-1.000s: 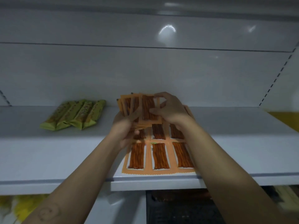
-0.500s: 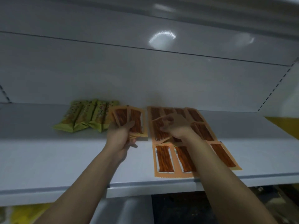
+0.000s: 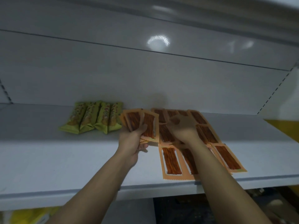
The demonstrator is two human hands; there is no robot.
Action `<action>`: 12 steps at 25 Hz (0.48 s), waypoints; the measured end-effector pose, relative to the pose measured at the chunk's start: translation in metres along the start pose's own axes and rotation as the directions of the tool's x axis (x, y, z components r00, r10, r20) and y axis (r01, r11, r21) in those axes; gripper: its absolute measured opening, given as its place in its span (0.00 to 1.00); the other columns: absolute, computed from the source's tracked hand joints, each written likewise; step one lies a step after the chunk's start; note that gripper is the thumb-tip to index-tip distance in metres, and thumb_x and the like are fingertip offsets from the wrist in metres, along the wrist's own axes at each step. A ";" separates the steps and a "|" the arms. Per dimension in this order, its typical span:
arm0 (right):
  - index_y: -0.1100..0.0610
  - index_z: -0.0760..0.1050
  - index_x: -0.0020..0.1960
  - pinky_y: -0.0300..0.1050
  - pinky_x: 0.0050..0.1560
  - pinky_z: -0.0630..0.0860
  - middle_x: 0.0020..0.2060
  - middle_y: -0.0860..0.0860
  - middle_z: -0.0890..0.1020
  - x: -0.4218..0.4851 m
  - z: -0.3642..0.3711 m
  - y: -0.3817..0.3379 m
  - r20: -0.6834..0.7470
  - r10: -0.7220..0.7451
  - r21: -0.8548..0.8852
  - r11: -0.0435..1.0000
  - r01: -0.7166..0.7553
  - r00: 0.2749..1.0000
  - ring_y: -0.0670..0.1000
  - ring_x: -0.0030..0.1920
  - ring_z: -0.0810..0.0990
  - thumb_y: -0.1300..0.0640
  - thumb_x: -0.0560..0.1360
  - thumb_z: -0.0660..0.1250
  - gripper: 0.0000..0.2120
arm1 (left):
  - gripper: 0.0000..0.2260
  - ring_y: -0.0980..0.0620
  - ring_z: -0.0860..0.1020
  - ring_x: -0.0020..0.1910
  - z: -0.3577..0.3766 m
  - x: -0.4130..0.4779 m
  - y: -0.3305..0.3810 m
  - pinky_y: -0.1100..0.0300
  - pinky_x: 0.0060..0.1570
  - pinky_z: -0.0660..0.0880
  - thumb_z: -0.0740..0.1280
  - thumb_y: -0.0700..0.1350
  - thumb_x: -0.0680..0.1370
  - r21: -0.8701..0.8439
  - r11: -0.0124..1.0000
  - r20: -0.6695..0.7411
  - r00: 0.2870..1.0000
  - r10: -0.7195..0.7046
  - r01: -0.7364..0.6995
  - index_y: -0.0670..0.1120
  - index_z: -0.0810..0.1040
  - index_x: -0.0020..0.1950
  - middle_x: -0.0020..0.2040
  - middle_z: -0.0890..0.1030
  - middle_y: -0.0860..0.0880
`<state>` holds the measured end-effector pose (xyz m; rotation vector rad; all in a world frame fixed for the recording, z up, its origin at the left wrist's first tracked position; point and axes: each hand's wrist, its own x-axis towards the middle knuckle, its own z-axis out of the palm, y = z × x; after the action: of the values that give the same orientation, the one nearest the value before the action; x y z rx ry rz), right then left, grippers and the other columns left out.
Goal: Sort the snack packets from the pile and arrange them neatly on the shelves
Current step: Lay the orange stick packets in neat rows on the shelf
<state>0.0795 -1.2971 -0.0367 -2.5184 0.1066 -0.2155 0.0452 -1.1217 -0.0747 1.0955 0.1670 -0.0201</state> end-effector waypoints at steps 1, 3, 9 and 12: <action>0.52 0.79 0.58 0.38 0.44 0.68 0.52 0.48 0.82 0.000 -0.004 -0.005 0.024 -0.025 0.112 0.993 0.022 0.999 0.50 0.54 0.80 0.46 0.79 0.63 0.14 | 0.17 0.40 0.76 0.34 0.003 -0.001 0.002 0.59 0.25 0.73 0.72 0.41 0.76 -0.012 1.000 0.001 1.000 0.009 -0.009 0.44 0.75 0.63 0.48 0.84 0.38; 0.50 0.76 0.53 0.35 0.39 0.72 0.45 0.42 0.80 -0.006 -0.018 -0.016 0.134 -0.104 0.307 0.950 0.058 0.986 0.42 0.45 0.80 0.47 0.78 0.66 0.09 | 0.16 0.39 0.78 0.34 0.016 -0.006 0.008 0.59 0.25 0.72 0.72 0.40 0.76 -0.031 0.999 0.016 0.999 0.035 -0.034 0.44 0.75 0.62 0.47 0.85 0.39; 0.52 0.70 0.67 0.45 0.42 0.79 0.45 0.58 0.84 0.010 -0.051 0.003 0.056 -0.074 0.615 0.788 0.024 0.996 0.53 0.44 0.84 0.62 0.69 0.77 0.30 | 0.04 0.49 0.80 0.31 0.073 -0.017 0.017 0.66 0.19 0.69 0.69 0.41 0.77 0.035 0.996 0.102 0.992 0.078 -0.082 0.45 0.80 0.52 0.44 0.84 0.43; 0.50 0.70 0.66 0.40 0.35 0.75 0.48 0.57 0.83 0.017 -0.070 0.038 0.018 -0.004 0.559 0.829 -0.007 1.000 0.51 0.42 0.82 0.64 0.69 0.77 0.30 | 0.07 0.46 0.81 0.37 0.082 -0.017 0.011 0.65 0.19 0.72 0.62 0.41 0.81 0.043 0.999 0.051 0.998 0.028 -0.030 0.48 0.80 0.48 0.46 0.85 0.44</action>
<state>0.0827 -1.3700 -0.0003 -1.9297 0.0297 -0.1888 0.0403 -1.1909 -0.0261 1.1395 0.1060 -0.0258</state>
